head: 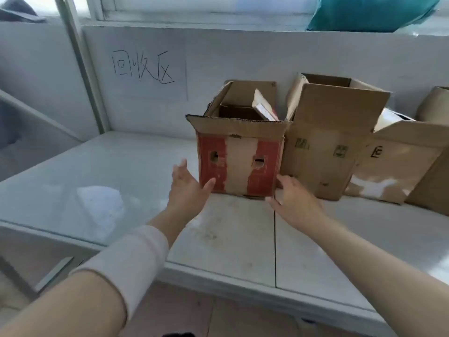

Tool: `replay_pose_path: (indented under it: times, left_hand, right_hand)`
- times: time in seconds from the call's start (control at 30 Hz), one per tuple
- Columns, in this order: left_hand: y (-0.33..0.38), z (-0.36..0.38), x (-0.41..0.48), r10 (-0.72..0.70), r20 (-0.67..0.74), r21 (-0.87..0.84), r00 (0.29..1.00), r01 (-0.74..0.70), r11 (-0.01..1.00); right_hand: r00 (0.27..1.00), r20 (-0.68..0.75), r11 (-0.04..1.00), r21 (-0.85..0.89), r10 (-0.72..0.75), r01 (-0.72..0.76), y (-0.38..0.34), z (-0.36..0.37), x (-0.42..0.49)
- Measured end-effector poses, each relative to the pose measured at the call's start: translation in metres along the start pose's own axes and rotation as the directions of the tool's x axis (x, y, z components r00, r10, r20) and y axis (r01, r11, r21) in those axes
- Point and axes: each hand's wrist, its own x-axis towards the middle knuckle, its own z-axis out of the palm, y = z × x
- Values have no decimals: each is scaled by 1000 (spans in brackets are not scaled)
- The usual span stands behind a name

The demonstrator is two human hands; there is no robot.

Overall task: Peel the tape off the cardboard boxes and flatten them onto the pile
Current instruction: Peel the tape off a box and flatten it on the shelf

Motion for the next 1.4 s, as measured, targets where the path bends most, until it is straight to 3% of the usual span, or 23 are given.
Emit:
replay_pose_path:
  times: [0.07, 0.2, 0.37, 0.5, 0.57, 0.8, 1.03, 1.1, 1.17, 1.2, 1.27, 1.4]
  left_hand:
    - [-4, 9, 27, -70, 79, -148, 994, 81, 986]
    - [0, 19, 48, -30, 137, -364, 990, 79, 928]
    - [20, -10, 23, 51, -19, -465, 998, -54, 884]
    - [60, -54, -13, 89, -83, -523, 993, -119, 844]
    - [83, -78, -30, 77, -80, -563, 994, -109, 819]
    - [128, -123, -55, 27, 36, -648, 999, 3, 762]
    - [139, -116, -34, -70, 66, -667, 995, 96, 739]
    - [141, -117, -29, -92, 84, -674, 992, 124, 728]
    - [141, -117, -26, -101, 96, -678, 990, 139, 722]
    - [141, -118, -25, -103, 99, -681, 990, 143, 718]
    - [141, -117, -24, -105, 97, -680, 990, 143, 719]
    - [141, -116, -22, -109, 76, -667, 991, 131, 734]
  right_hand:
    - [996, -3, 972, 220, 87, -84, 4, 17, 21]
    - [991, -26, 821, 562, 132, -95, 1, 35, 29]
    - [985, -158, 759, 648, 62, 57, -12, 3, 6]
    - [996, -86, 608, 793, 38, 45, -43, -59, -17]
    - [999, -42, 591, 807, 33, 15, -59, -91, -27]
    - [979, 196, 723, 668, 54, -174, -84, -161, -48]
    - [965, 234, 784, 574, 119, -236, -97, -166, -24]
    - [983, 92, 857, 482, 158, -183, -96, -166, -22]
    - [978, -182, 979, 193, 100, -64, -100, -166, -29]
    - [969, -246, 998, 63, 25, -10, -105, -166, -34]
    - [978, -206, 998, -40, -47, 39, -116, -164, -40]
    - [984, -156, 995, -53, -92, 84, -132, -152, -32]
